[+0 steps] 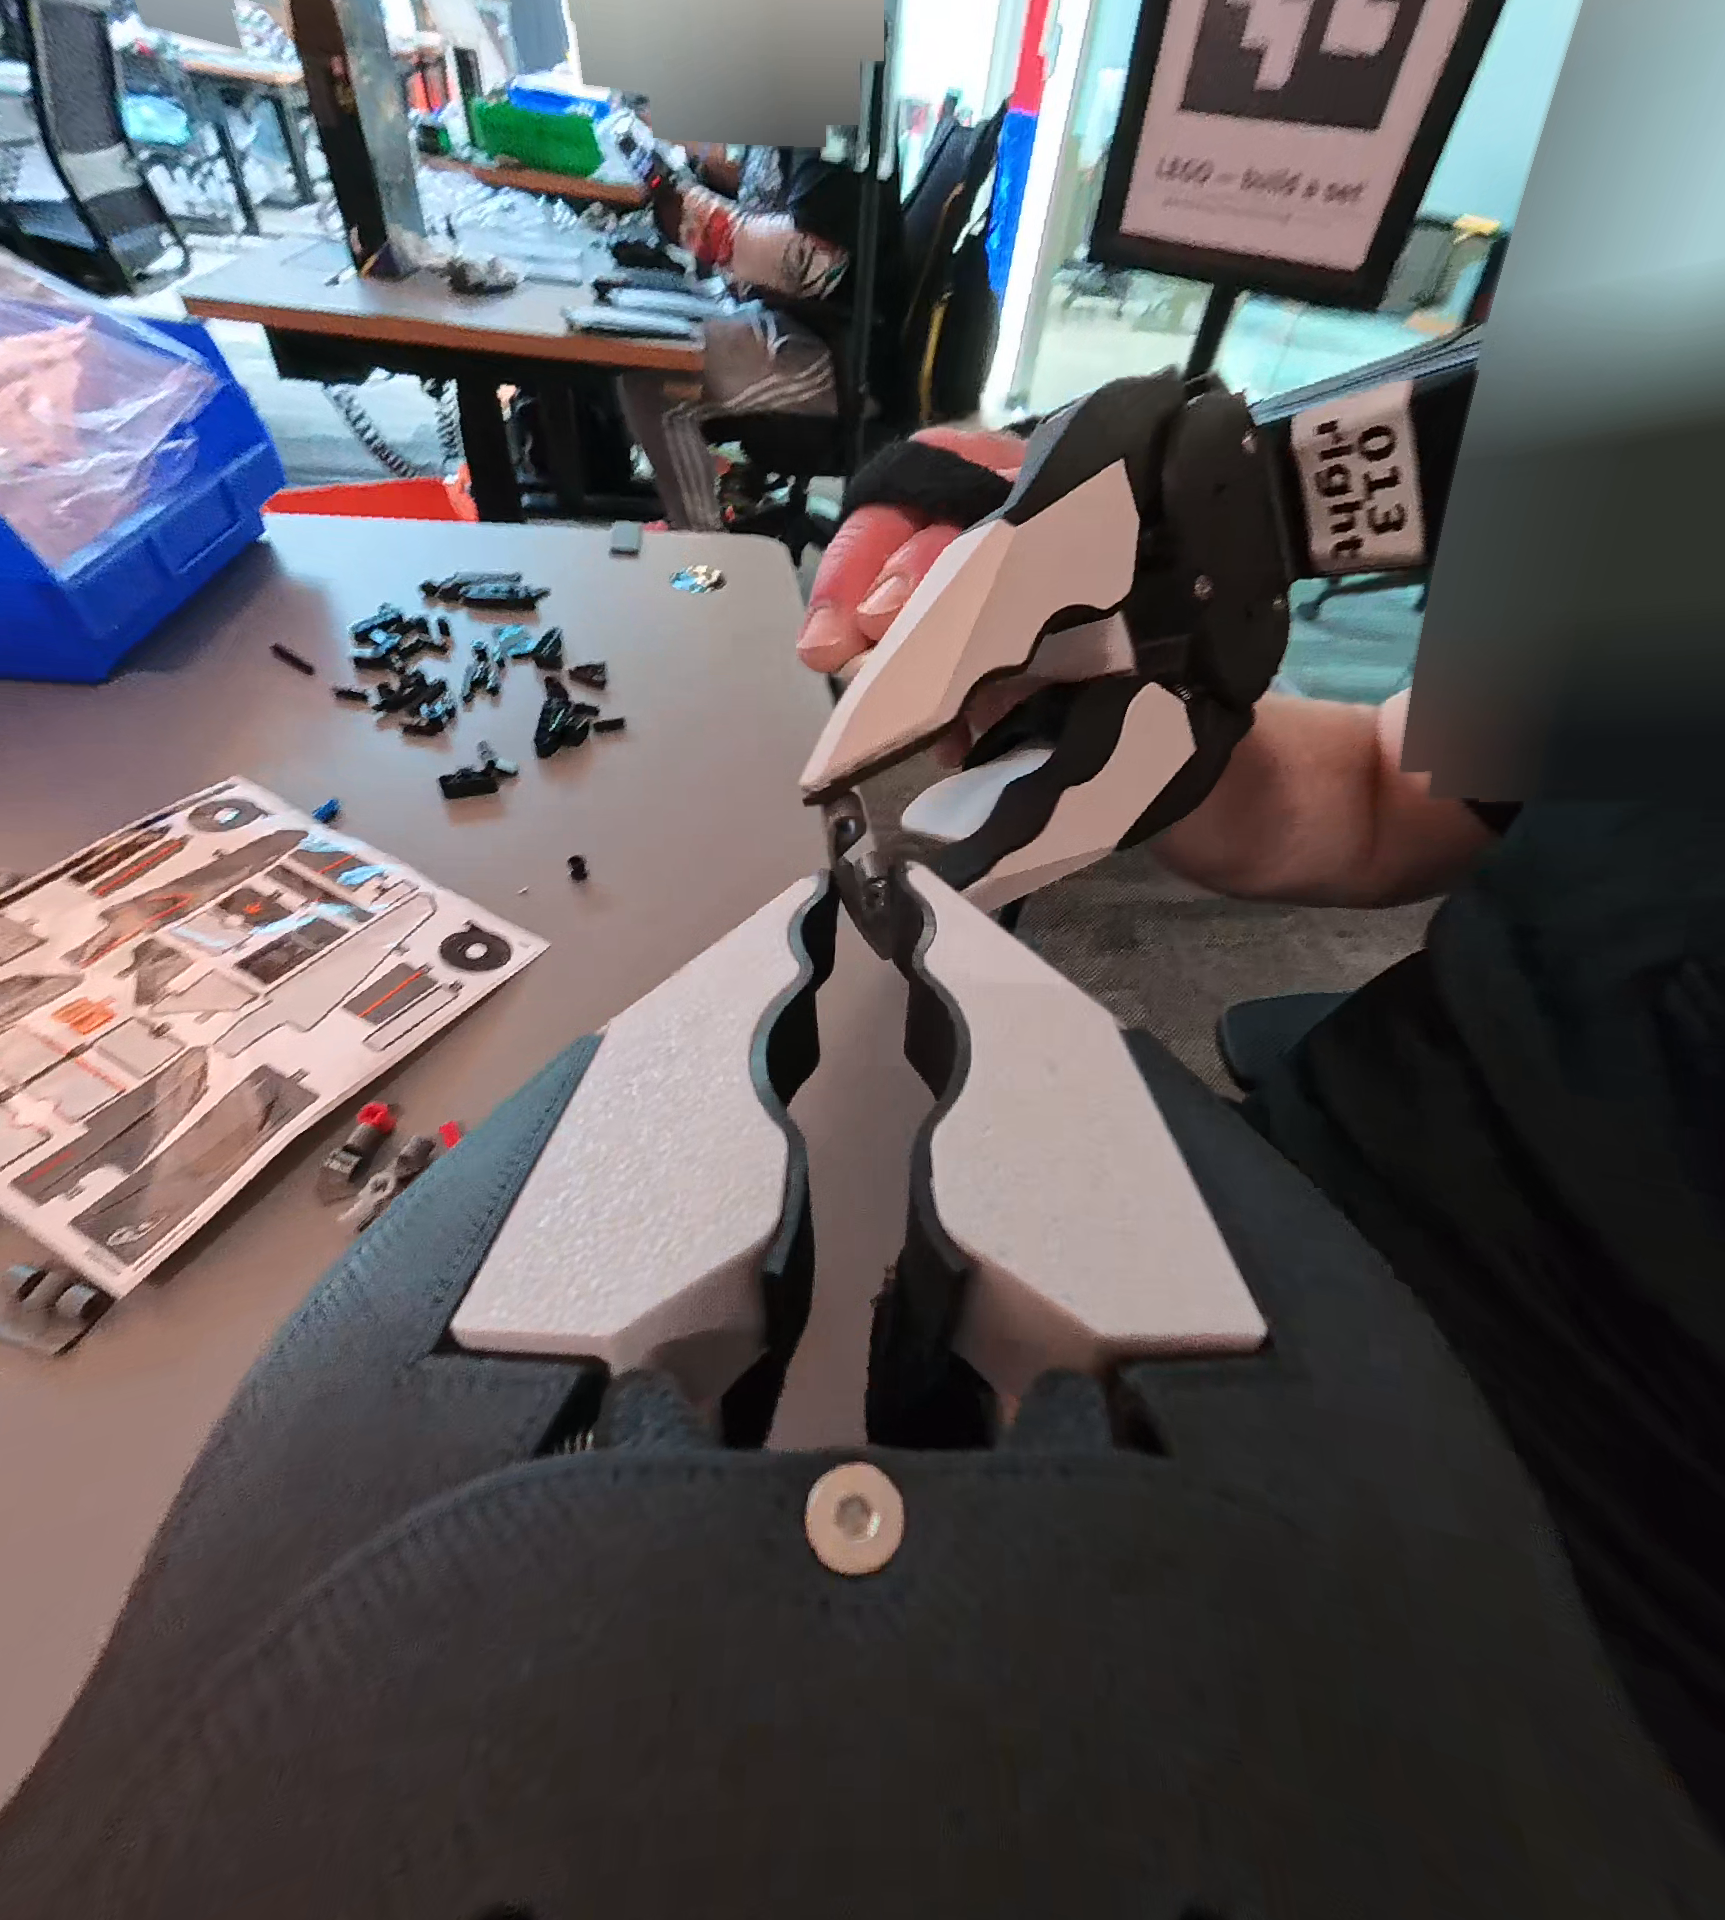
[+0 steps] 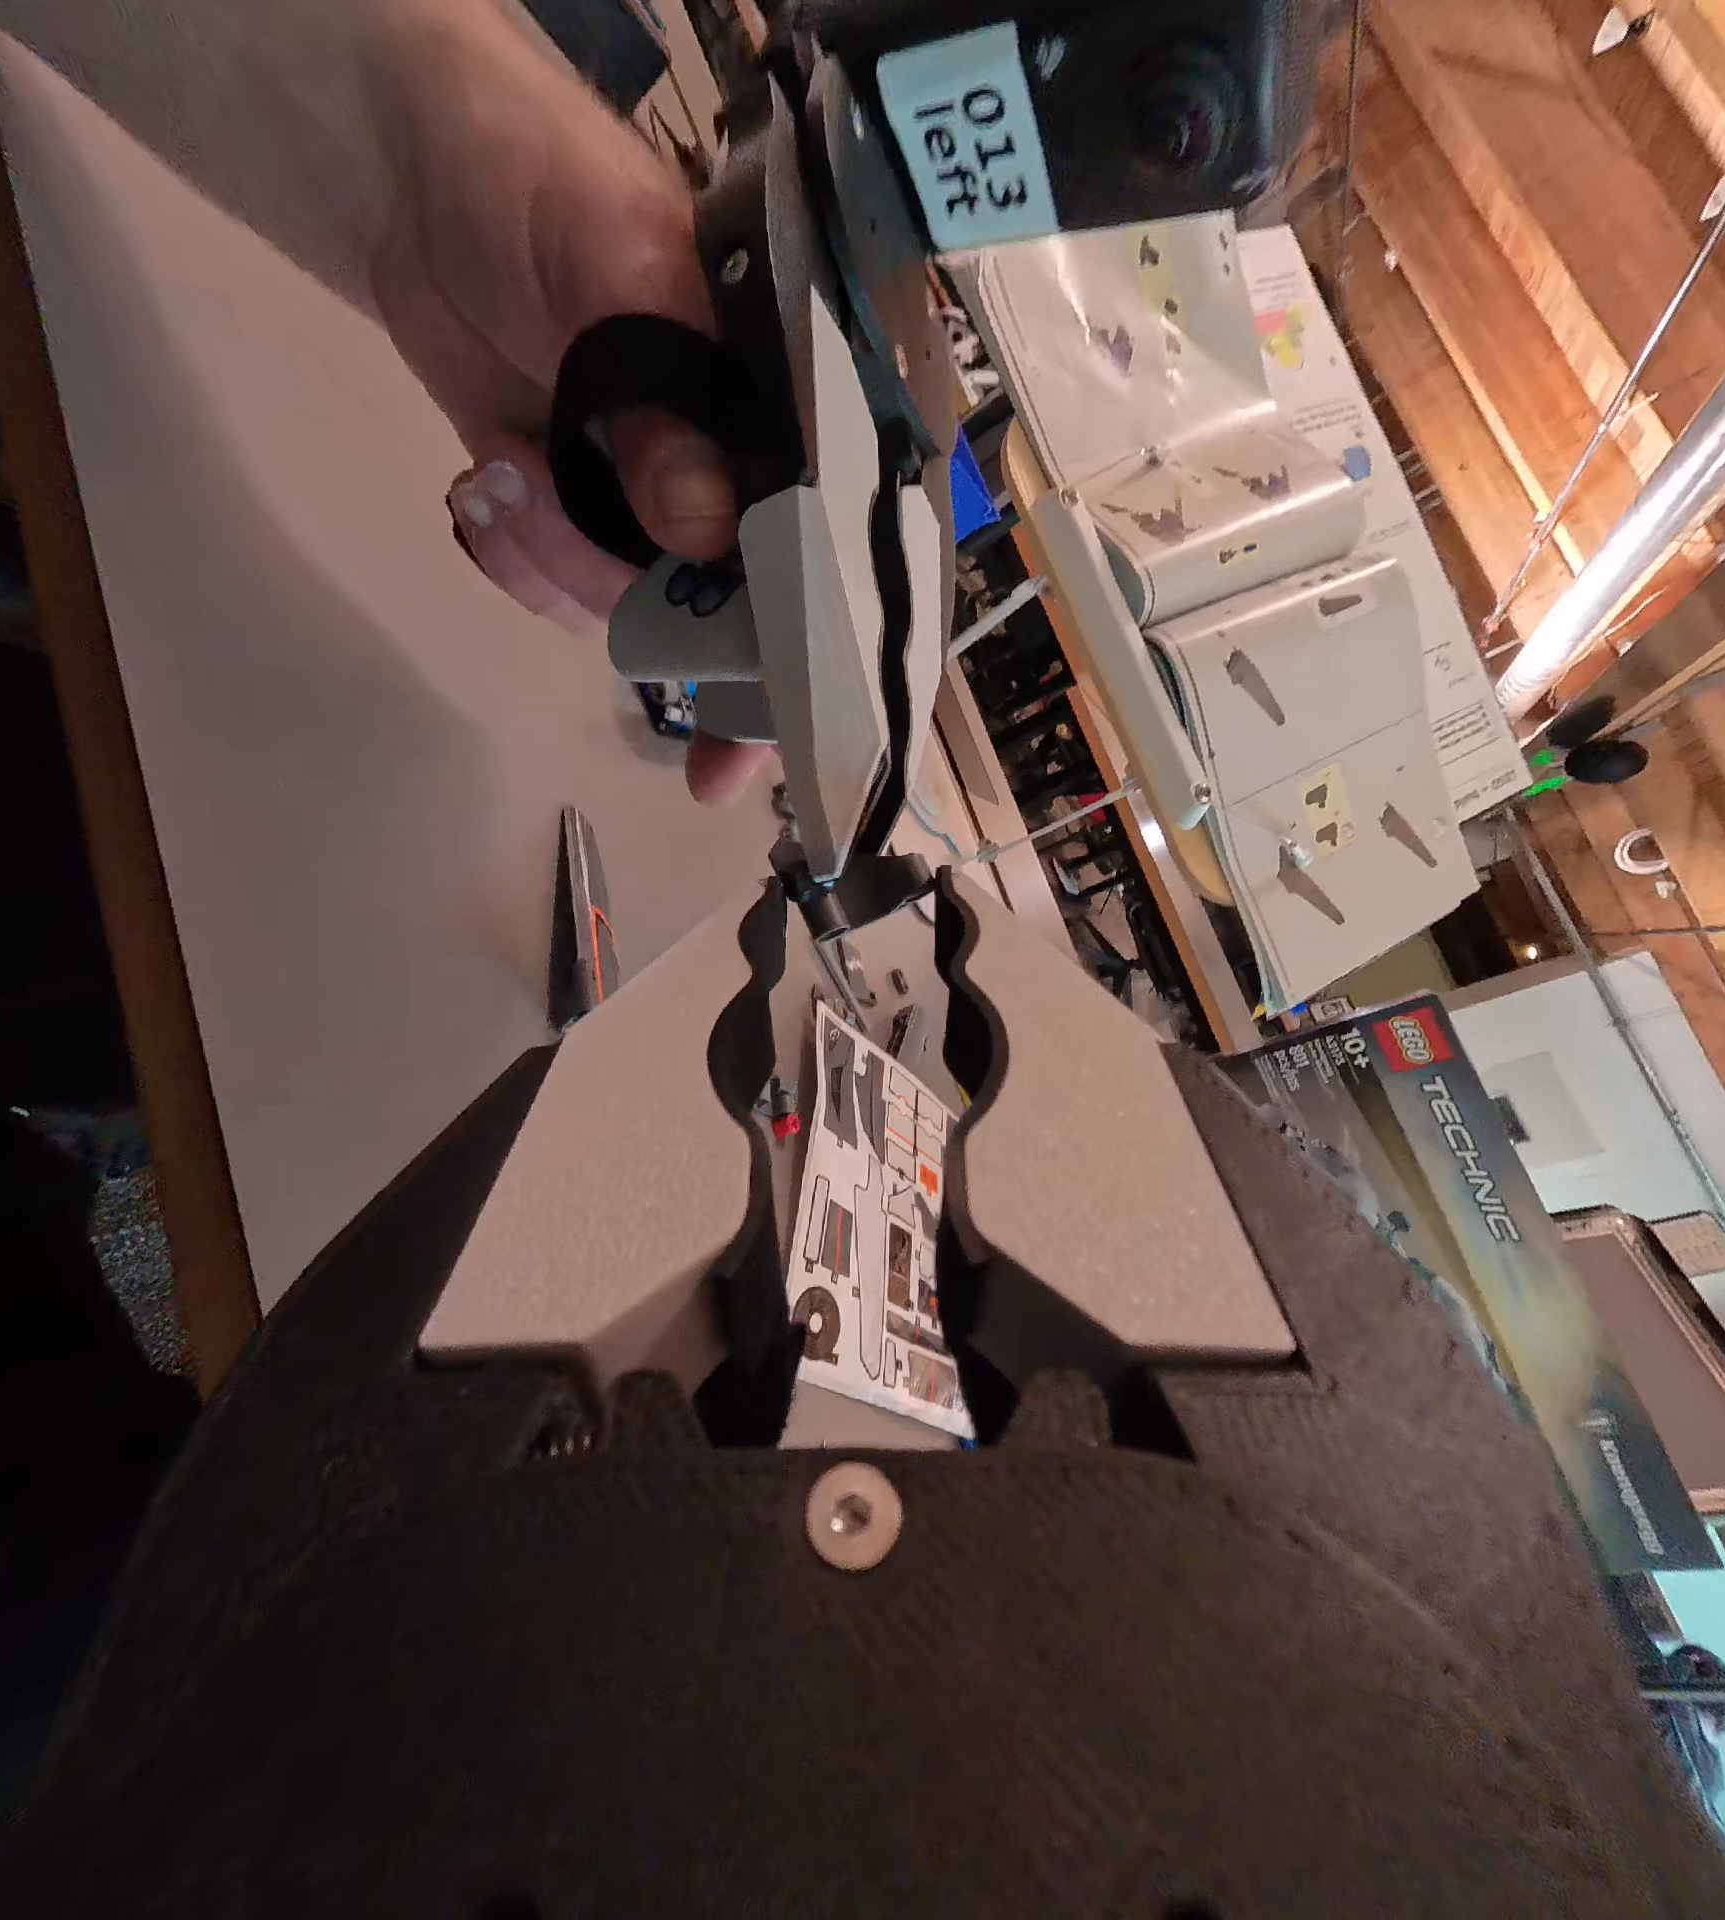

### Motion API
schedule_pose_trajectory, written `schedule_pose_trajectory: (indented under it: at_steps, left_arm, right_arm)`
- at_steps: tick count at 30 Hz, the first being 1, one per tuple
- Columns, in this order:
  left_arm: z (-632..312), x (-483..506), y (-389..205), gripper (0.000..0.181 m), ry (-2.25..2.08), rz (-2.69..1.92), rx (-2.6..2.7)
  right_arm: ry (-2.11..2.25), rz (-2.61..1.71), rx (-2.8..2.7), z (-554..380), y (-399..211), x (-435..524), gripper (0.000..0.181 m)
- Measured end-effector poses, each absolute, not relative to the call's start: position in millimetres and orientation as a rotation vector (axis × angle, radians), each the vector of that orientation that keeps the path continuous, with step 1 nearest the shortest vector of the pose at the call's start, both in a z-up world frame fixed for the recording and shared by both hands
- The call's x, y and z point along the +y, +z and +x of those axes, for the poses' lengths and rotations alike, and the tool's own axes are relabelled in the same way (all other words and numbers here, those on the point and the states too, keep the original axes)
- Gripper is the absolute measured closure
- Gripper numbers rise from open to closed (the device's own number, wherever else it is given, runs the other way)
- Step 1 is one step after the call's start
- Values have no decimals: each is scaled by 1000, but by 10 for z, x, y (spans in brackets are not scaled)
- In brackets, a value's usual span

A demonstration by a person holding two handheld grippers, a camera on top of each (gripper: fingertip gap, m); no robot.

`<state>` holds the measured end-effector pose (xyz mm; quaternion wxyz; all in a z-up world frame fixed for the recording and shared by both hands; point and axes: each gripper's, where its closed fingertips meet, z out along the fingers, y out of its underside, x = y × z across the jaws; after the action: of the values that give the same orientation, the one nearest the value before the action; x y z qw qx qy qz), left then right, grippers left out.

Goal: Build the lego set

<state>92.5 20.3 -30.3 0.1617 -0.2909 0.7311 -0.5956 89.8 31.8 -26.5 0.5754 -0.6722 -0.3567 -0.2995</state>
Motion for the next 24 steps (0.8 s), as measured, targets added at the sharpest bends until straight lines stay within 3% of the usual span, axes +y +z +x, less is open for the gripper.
schedule_pose_trajectory:
  at_steps: [1, 3, 9, 24]
  left_arm:
    - [893, 186, -257, 175, -1742, -801, 2075]
    - [820, 147, -139, 181, -1841, -731, 2038]
    - [592, 9, 60, 181, -2037, -522, 2036]
    - [105, -205, 241, 181, -2398, -100, 2192]
  right_arm:
    - [-700, -1554, -840, 866, -222, 301, 155]
    - [-685, -1512, -850, 782, -128, 264, 156]
    - [-546, -1441, -839, 616, 81, 148, 146]
    - [-263, -1279, -1020, 26, 226, -27, 144]
